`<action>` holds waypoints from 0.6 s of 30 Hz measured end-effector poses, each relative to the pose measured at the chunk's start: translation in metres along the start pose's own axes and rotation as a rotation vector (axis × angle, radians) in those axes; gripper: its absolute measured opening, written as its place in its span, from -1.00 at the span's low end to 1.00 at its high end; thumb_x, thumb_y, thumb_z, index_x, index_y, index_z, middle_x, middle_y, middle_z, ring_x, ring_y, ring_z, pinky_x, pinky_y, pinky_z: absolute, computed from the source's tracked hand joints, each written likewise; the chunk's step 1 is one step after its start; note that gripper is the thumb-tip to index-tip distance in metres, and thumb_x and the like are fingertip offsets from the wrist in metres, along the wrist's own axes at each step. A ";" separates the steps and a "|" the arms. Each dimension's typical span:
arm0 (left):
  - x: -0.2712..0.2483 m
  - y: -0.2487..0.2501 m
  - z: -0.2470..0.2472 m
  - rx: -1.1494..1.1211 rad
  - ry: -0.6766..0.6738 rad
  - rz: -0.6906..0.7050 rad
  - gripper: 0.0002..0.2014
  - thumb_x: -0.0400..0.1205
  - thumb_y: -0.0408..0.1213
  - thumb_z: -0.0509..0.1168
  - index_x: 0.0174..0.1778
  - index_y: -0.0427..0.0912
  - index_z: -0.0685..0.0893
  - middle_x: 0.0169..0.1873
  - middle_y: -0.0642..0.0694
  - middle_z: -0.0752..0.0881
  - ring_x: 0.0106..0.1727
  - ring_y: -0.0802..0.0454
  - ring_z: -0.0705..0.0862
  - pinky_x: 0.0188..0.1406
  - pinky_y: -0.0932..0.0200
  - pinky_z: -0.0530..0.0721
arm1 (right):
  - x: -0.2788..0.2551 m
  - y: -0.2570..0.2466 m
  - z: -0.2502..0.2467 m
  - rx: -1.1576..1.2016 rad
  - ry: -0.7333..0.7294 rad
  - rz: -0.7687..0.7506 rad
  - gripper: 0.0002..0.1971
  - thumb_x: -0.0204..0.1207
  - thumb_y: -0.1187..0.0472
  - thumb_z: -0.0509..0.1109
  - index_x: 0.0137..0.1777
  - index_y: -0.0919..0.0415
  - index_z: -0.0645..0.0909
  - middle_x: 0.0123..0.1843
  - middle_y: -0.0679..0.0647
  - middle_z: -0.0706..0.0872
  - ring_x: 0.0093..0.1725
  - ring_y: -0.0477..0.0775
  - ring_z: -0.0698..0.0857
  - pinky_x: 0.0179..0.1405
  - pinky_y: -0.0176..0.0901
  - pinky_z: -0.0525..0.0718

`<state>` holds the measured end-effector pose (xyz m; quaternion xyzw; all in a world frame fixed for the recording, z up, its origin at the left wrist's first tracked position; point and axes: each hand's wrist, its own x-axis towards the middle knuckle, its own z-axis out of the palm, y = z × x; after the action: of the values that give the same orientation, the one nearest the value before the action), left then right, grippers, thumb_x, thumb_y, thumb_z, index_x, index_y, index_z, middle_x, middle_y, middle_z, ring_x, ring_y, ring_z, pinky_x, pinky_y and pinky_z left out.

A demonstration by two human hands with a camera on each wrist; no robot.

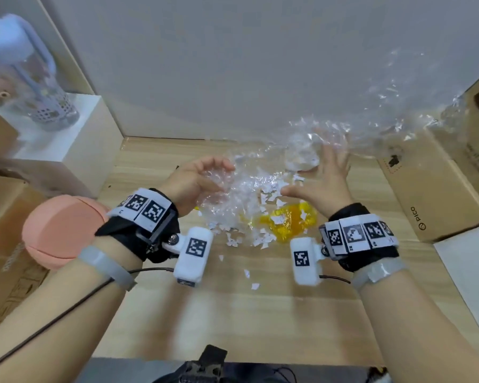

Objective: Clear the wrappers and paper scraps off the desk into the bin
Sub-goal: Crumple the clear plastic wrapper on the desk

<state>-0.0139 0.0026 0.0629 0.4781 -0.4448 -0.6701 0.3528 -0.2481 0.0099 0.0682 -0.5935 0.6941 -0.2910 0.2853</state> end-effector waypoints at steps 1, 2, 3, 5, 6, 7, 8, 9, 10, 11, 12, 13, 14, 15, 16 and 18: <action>0.001 0.001 0.004 0.027 -0.029 -0.004 -0.50 0.43 -0.84 0.07 -0.19 -0.10 0.63 -0.04 0.00 0.63 -0.47 0.16 0.68 -0.48 0.27 0.70 | -0.002 -0.004 0.001 0.085 -0.105 -0.006 0.14 0.03 0.13 0.69 0.56 -0.04 0.04 0.64 0.03 -0.14 0.62 0.03 -0.14 0.57 -0.08 -0.04; 0.002 0.002 0.009 0.049 -0.052 -0.001 -0.49 0.43 -0.83 0.07 -0.17 -0.09 0.63 -0.04 0.02 0.63 -0.46 0.18 0.69 -0.47 0.28 0.69 | -0.005 -0.007 0.007 0.174 -0.200 -0.022 0.16 0.05 0.22 0.68 0.57 0.01 0.01 0.61 -0.06 -0.05 0.59 -0.06 -0.04 0.49 -0.28 0.01; 0.003 0.004 0.016 0.070 -0.068 0.009 -0.49 0.44 -0.83 0.07 -0.16 -0.07 0.63 -0.03 0.02 0.62 -0.40 0.18 0.69 -0.44 0.29 0.69 | -0.008 -0.012 0.013 0.256 -0.269 -0.038 0.15 0.03 0.30 0.69 0.56 0.03 0.04 0.55 -0.11 0.10 0.55 -0.09 0.11 0.47 -0.34 0.09; 0.005 0.008 0.033 0.108 -0.063 0.056 -0.53 0.46 -0.80 0.09 -0.08 -0.10 0.61 -0.04 0.00 0.60 -0.26 0.09 0.67 -0.34 0.27 0.72 | -0.011 -0.019 0.025 0.399 -0.339 -0.101 0.05 -0.08 0.31 0.72 0.44 -0.02 0.28 0.42 -0.02 0.44 0.44 -0.02 0.43 0.49 -0.08 0.38; 0.006 0.011 0.041 0.113 -0.043 0.075 -0.57 0.48 -0.78 0.10 -0.01 -0.16 0.58 -0.04 -0.02 0.59 -0.21 0.05 0.65 -0.30 0.25 0.73 | -0.011 -0.021 0.029 0.454 -0.343 -0.147 -0.01 -0.12 0.29 0.73 0.33 -0.18 0.37 0.38 0.05 0.51 0.37 0.00 0.51 0.41 -0.02 0.50; 0.007 0.014 0.048 0.101 -0.017 0.085 -0.59 0.49 -0.76 0.11 0.09 -0.21 0.55 -0.05 -0.05 0.59 -0.17 0.02 0.65 -0.25 0.21 0.73 | -0.010 -0.022 0.032 0.492 -0.338 -0.186 -0.08 -0.13 0.26 0.73 0.22 -0.32 0.40 0.36 0.11 0.53 0.33 0.01 0.54 0.34 -0.03 0.54; 0.009 0.015 0.052 0.059 -0.002 0.079 -0.60 0.50 -0.73 0.12 0.16 -0.26 0.52 -0.04 -0.08 0.60 -0.14 -0.01 0.66 -0.18 0.16 0.72 | -0.007 -0.022 0.034 0.499 -0.320 -0.219 -0.15 -0.11 0.19 0.72 0.14 -0.40 0.41 0.34 0.14 0.55 0.32 0.02 0.56 0.30 -0.04 0.56; 0.009 0.016 0.055 -0.010 -0.022 0.059 -0.59 0.49 -0.69 0.15 0.22 -0.30 0.49 -0.01 -0.14 0.63 -0.09 -0.06 0.67 -0.10 0.10 0.72 | -0.004 -0.022 0.035 0.469 -0.288 -0.256 -0.24 -0.07 0.10 0.69 0.11 -0.38 0.43 0.31 0.13 0.57 0.29 0.03 0.58 0.27 -0.05 0.57; 0.010 0.015 0.056 -0.083 -0.062 0.025 -0.55 0.46 -0.61 0.22 0.29 -0.32 0.45 0.05 -0.21 0.64 -0.01 -0.11 0.67 -0.01 0.03 0.71 | 0.000 -0.021 0.036 0.413 -0.241 -0.287 -0.34 0.00 0.03 0.64 0.11 -0.30 0.46 0.26 0.11 0.61 0.26 0.04 0.60 0.23 -0.07 0.58; 0.011 0.014 0.055 -0.154 -0.096 -0.019 -0.44 0.39 -0.50 0.30 0.35 -0.32 0.39 0.14 -0.26 0.61 0.08 -0.15 0.65 0.05 -0.04 0.70 | 0.003 -0.020 0.036 0.356 -0.194 -0.313 -0.44 0.10 0.04 0.60 0.12 -0.18 0.48 0.20 0.08 0.63 0.21 0.03 0.62 0.17 -0.10 0.59; 0.011 0.013 0.053 -0.199 -0.100 -0.063 -0.32 0.32 -0.38 0.38 0.38 -0.25 0.32 0.23 -0.25 0.56 0.18 -0.16 0.61 0.10 -0.10 0.69 | 0.007 -0.019 0.037 0.303 -0.151 -0.330 -0.52 0.20 0.14 0.57 0.11 -0.08 0.51 0.13 0.05 0.63 0.15 0.01 0.62 0.12 -0.15 0.59; 0.010 0.014 0.051 -0.211 -0.067 -0.090 -0.24 0.26 -0.29 0.45 0.36 -0.13 0.27 0.28 -0.19 0.52 0.28 -0.15 0.56 0.16 -0.17 0.68 | 0.009 -0.018 0.037 0.252 -0.113 -0.350 -0.57 0.26 0.30 0.51 0.11 -0.01 0.54 0.07 0.02 0.61 0.07 -0.03 0.61 0.09 -0.24 0.58; 0.010 0.016 0.048 -0.194 0.002 -0.092 -0.16 0.22 -0.22 0.51 0.37 -0.03 0.21 0.29 -0.11 0.49 0.37 -0.14 0.50 0.20 -0.25 0.64 | 0.012 -0.016 0.037 0.191 -0.075 -0.366 -0.57 0.28 0.45 0.43 0.13 0.06 0.59 0.02 -0.02 0.58 0.00 -0.09 0.58 0.04 -0.38 0.56; 0.009 0.019 0.045 -0.153 0.100 -0.067 -0.08 0.20 -0.17 0.56 0.39 0.04 0.15 0.28 -0.05 0.46 0.43 -0.13 0.44 0.23 -0.32 0.59 | 0.014 -0.013 0.035 0.121 -0.047 -0.375 -0.57 0.28 0.54 0.35 0.11 0.14 0.62 -0.04 -0.05 0.55 -0.09 -0.16 0.53 -0.05 -0.48 0.52; 0.009 0.023 0.040 -0.105 0.206 -0.010 -0.04 0.19 -0.11 0.57 0.41 0.10 0.11 0.30 -0.03 0.42 0.45 -0.11 0.40 0.26 -0.34 0.55 | 0.015 -0.012 0.033 0.056 -0.053 -0.379 -0.60 0.28 0.58 0.29 0.06 0.21 0.64 -0.10 -0.08 0.52 -0.15 -0.19 0.49 -0.11 -0.45 0.49; 0.011 0.033 0.029 -0.002 0.341 0.165 -0.12 0.24 -0.05 0.53 0.40 0.26 0.16 0.49 -0.03 0.24 0.51 -0.06 0.29 0.33 -0.28 0.43 | 0.015 -0.009 0.029 -0.077 -0.212 -0.408 -0.69 0.31 0.58 0.27 -0.03 0.27 0.64 -0.15 -0.11 0.50 -0.14 -0.10 0.48 -0.07 -0.34 0.46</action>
<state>-0.0433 -0.0114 0.0947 0.5464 -0.4155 -0.5486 0.4774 -0.2229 -0.0084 0.0552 -0.7591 0.5366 -0.2520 0.2688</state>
